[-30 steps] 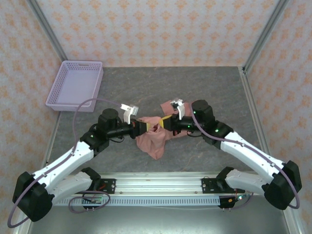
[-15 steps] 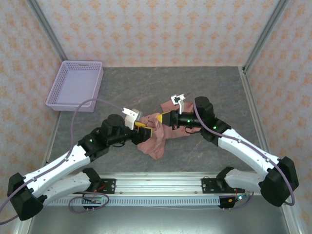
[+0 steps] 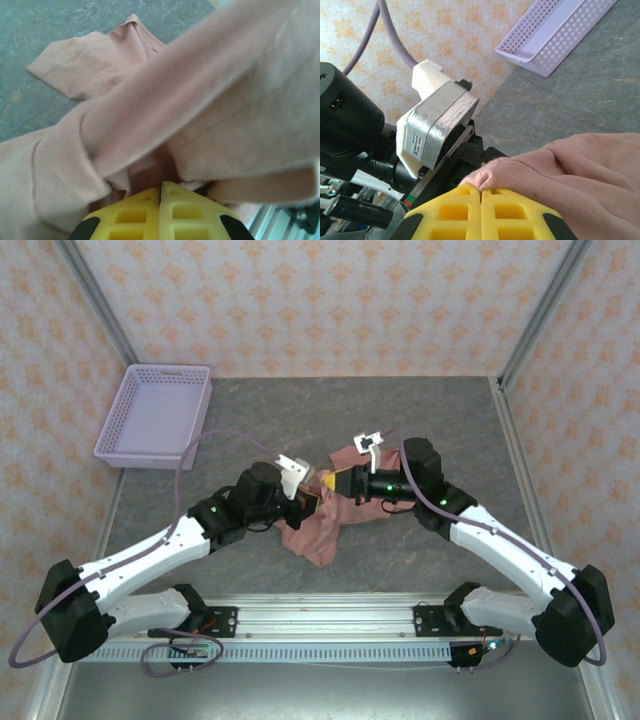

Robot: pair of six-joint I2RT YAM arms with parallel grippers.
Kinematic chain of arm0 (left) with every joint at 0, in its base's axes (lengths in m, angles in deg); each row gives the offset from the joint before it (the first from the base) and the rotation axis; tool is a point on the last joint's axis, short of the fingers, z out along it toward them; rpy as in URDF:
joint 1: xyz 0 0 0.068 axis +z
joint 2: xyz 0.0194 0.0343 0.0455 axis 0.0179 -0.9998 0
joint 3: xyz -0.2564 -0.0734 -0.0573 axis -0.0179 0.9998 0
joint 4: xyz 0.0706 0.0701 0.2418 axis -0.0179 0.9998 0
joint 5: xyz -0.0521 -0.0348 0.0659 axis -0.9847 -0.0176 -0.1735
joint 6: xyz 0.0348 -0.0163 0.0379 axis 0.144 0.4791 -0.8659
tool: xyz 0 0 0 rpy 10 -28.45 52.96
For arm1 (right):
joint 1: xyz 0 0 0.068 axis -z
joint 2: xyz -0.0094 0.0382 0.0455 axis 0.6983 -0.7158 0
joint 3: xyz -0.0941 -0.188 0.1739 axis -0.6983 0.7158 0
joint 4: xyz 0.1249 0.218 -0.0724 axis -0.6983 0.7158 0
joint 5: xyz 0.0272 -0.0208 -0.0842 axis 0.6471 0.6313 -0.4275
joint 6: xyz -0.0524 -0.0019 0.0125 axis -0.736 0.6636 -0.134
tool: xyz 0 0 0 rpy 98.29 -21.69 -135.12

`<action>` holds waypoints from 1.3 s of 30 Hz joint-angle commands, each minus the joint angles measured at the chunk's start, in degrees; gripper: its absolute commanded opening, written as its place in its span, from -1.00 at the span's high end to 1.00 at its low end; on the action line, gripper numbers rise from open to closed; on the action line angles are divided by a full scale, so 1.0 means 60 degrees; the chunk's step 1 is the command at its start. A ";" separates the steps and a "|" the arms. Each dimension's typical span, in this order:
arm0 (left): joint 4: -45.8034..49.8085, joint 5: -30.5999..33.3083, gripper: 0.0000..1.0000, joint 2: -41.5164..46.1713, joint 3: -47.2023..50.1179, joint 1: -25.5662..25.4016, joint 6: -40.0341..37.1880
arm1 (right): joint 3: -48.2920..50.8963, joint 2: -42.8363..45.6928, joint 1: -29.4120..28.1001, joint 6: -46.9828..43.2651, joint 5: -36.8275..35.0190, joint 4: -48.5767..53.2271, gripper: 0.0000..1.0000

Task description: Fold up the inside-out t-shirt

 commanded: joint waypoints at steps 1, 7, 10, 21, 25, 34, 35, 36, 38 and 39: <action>-0.0773 -0.0534 1.00 0.0715 0.0398 0.0106 0.0336 | -0.0079 0.0671 0.0233 -0.0657 -0.0643 0.0612 1.00; -0.2917 -0.1581 1.00 0.2681 0.1956 0.0455 0.1601 | -0.0569 0.0711 0.0409 -0.1569 -0.1463 0.1948 1.00; -0.3079 -0.1392 1.00 0.3338 0.2255 0.0485 0.1830 | -0.0669 0.0537 0.0405 -0.1666 -0.1386 0.2057 1.00; -0.1800 -0.1580 0.61 0.3705 0.2294 0.0447 0.0674 | -0.0673 -0.0050 0.0395 -0.1463 -0.0690 0.1714 1.00; -0.1450 -0.1259 0.19 0.3513 0.2094 0.0389 0.0201 | -0.0741 -0.0203 0.0384 -0.1517 -0.0458 0.1736 1.00; -0.0763 -0.0687 -0.02 0.1062 0.0604 0.0182 -0.0720 | -0.0619 -0.0119 0.0395 -0.1456 -0.0247 0.1673 1.00; -0.0790 -0.0726 -0.02 0.0808 0.0462 0.0169 -0.0789 | -0.0596 -0.0119 0.0395 -0.1445 -0.0233 0.1661 1.00; -0.0826 -0.0708 -0.02 0.0629 0.0361 0.0169 -0.0822 | -0.0581 -0.0119 0.0395 -0.1431 -0.0210 0.1657 1.00; -0.0832 -0.0588 0.03 0.0330 0.0204 0.0165 -0.0908 | -0.0561 -0.0105 0.0395 -0.1443 -0.0203 0.1658 1.00; -0.0854 -0.0599 0.05 0.0235 0.0159 0.0169 -0.0939 | -0.0556 -0.0090 0.0388 -0.1431 -0.0203 0.1652 1.00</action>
